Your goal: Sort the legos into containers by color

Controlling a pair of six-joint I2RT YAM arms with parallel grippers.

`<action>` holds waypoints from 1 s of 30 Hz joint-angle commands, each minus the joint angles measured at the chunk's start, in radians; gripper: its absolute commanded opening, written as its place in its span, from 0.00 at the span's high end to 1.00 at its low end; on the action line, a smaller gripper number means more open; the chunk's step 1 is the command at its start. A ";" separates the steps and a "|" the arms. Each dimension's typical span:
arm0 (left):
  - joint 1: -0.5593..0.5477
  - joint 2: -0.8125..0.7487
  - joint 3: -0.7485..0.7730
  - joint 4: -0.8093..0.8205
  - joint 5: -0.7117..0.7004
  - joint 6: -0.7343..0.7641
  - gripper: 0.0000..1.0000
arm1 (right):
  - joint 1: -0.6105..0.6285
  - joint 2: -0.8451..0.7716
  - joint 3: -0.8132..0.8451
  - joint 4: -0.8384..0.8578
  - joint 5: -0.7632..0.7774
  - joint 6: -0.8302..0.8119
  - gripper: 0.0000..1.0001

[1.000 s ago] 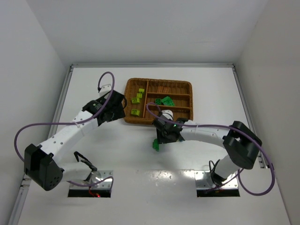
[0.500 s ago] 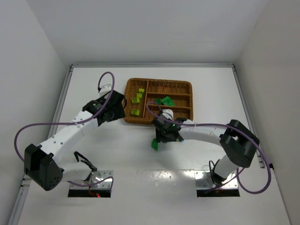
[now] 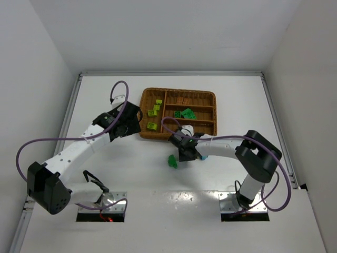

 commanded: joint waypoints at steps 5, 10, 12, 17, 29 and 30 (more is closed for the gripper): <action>0.006 -0.022 0.000 0.015 -0.005 0.007 0.23 | 0.005 -0.129 0.091 -0.076 0.064 -0.027 0.79; 0.006 -0.022 0.000 0.015 -0.005 0.007 0.23 | -0.060 -0.204 0.173 -0.122 0.102 -0.102 0.78; 0.006 -0.013 0.000 0.024 -0.005 0.007 0.23 | -0.128 -0.180 0.209 -0.122 0.102 -0.136 0.78; 0.006 -0.013 0.000 0.024 -0.005 0.016 0.23 | -0.278 -0.071 0.348 -0.098 0.048 -0.219 0.78; 0.006 -0.004 0.009 0.024 0.004 0.016 0.23 | -0.458 0.168 0.569 -0.078 -0.025 -0.267 0.77; 0.006 -0.004 0.009 0.024 0.004 0.016 0.23 | -0.467 0.177 0.569 -0.078 -0.034 -0.267 0.77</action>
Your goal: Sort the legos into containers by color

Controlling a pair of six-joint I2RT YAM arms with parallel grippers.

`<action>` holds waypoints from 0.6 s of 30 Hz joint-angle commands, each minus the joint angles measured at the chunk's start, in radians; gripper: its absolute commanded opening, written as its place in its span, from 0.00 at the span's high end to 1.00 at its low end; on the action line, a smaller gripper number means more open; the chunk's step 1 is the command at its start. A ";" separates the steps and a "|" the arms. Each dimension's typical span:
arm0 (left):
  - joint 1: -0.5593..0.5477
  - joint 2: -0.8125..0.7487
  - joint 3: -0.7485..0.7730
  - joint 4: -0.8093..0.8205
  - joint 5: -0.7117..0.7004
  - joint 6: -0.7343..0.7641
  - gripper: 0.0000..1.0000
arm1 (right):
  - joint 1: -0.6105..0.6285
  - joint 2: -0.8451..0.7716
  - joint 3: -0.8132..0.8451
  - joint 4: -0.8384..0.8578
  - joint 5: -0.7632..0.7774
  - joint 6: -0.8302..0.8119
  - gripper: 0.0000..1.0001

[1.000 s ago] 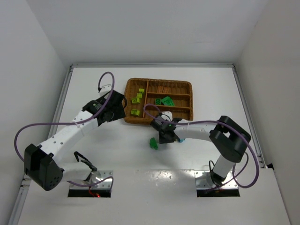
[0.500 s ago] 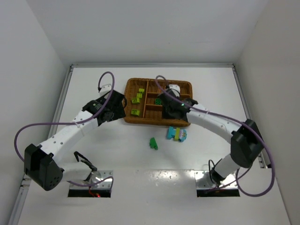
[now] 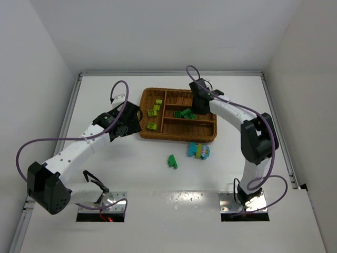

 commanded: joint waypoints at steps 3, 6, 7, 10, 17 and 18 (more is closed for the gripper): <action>0.006 0.005 0.009 0.012 0.004 0.022 0.23 | -0.024 0.042 0.051 0.024 -0.036 -0.021 0.74; 0.006 0.005 0.019 0.012 0.004 0.022 0.23 | -0.033 0.066 0.062 0.024 -0.045 -0.012 0.61; 0.006 0.005 0.019 0.012 0.004 0.022 0.23 | -0.033 0.066 0.072 0.024 -0.045 -0.012 0.55; 0.006 0.005 0.019 0.012 0.004 0.022 0.23 | -0.033 0.046 0.072 0.015 -0.045 -0.012 0.41; 0.006 0.005 0.019 0.012 -0.007 0.022 0.23 | 0.022 -0.197 -0.105 0.013 -0.045 -0.030 0.42; 0.006 0.005 0.009 0.012 -0.007 0.022 0.23 | 0.040 -0.242 -0.156 0.032 -0.071 -0.030 0.42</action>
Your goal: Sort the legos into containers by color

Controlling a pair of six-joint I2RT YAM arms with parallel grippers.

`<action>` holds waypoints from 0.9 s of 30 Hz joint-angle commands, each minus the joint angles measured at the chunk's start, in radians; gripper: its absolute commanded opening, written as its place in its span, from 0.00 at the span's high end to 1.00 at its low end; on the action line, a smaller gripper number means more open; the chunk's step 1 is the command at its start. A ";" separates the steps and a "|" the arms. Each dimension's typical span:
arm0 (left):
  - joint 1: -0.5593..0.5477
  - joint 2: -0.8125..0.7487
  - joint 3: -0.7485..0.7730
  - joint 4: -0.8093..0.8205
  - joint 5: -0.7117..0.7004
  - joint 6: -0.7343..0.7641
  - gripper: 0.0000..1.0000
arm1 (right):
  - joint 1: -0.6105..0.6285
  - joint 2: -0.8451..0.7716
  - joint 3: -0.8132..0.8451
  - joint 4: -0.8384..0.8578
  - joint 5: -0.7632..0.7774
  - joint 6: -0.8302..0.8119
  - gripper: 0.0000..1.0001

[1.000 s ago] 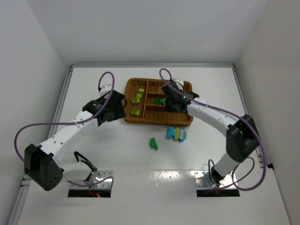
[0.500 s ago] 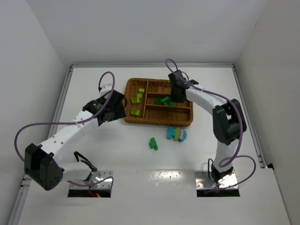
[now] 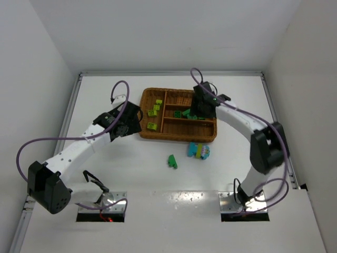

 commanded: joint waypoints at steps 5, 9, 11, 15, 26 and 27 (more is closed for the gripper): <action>0.015 -0.001 0.000 0.010 -0.008 0.002 0.23 | 0.278 -0.371 -0.390 0.073 -0.088 0.006 0.39; 0.015 -0.001 0.000 0.010 -0.008 -0.007 0.23 | 0.444 -0.414 -0.486 0.082 -0.169 -0.003 0.28; 0.015 -0.001 0.000 0.010 -0.008 -0.007 0.23 | 0.516 -0.403 -0.498 0.082 -0.179 -0.013 0.28; 0.015 -0.010 0.000 0.010 -0.008 -0.007 0.23 | 0.556 -0.354 -0.517 0.106 -0.211 -0.032 0.29; 0.015 -0.010 0.000 0.010 0.003 -0.016 0.23 | 0.578 -0.241 -0.508 0.194 -0.113 -0.004 0.46; 0.015 -0.010 0.000 0.010 0.012 -0.016 0.23 | 0.578 -0.225 -0.508 0.194 -0.113 -0.004 0.47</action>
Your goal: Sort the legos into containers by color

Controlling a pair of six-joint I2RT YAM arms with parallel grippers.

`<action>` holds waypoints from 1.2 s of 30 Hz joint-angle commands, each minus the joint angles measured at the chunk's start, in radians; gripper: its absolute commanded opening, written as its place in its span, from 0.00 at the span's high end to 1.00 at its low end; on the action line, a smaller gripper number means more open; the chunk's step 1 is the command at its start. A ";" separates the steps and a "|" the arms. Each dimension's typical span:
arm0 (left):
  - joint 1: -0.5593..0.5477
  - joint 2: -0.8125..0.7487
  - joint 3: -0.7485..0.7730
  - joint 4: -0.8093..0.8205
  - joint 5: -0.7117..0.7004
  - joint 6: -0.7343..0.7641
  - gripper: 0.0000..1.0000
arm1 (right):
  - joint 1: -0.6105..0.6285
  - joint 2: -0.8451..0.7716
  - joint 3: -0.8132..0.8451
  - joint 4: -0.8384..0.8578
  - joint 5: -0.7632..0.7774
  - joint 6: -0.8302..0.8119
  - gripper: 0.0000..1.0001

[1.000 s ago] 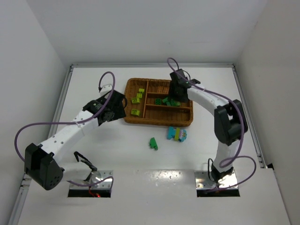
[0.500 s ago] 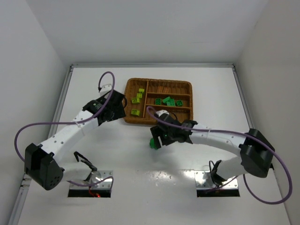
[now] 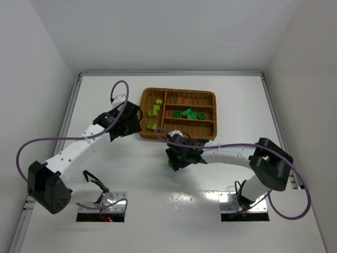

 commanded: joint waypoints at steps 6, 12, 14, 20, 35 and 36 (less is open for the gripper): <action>0.009 -0.011 0.000 0.010 0.009 -0.007 0.23 | 0.007 0.055 0.002 0.094 0.043 0.021 0.52; 0.009 -0.011 -0.021 0.031 0.050 0.002 0.23 | -0.002 0.085 0.002 0.129 0.054 0.021 0.63; 0.009 -0.011 -0.021 0.031 0.051 0.002 0.23 | -0.002 0.095 0.002 0.129 0.054 0.021 0.65; 0.009 -0.031 -0.032 0.050 0.063 -0.007 0.23 | -0.002 0.070 -0.007 0.118 0.072 0.030 0.82; 0.009 -0.138 -0.432 0.709 0.823 -0.076 0.08 | -0.012 -0.345 -0.153 0.025 0.101 0.112 1.00; 0.009 -0.138 -0.466 0.773 0.854 -0.101 0.08 | -0.012 -0.355 -0.153 0.016 0.101 0.112 1.00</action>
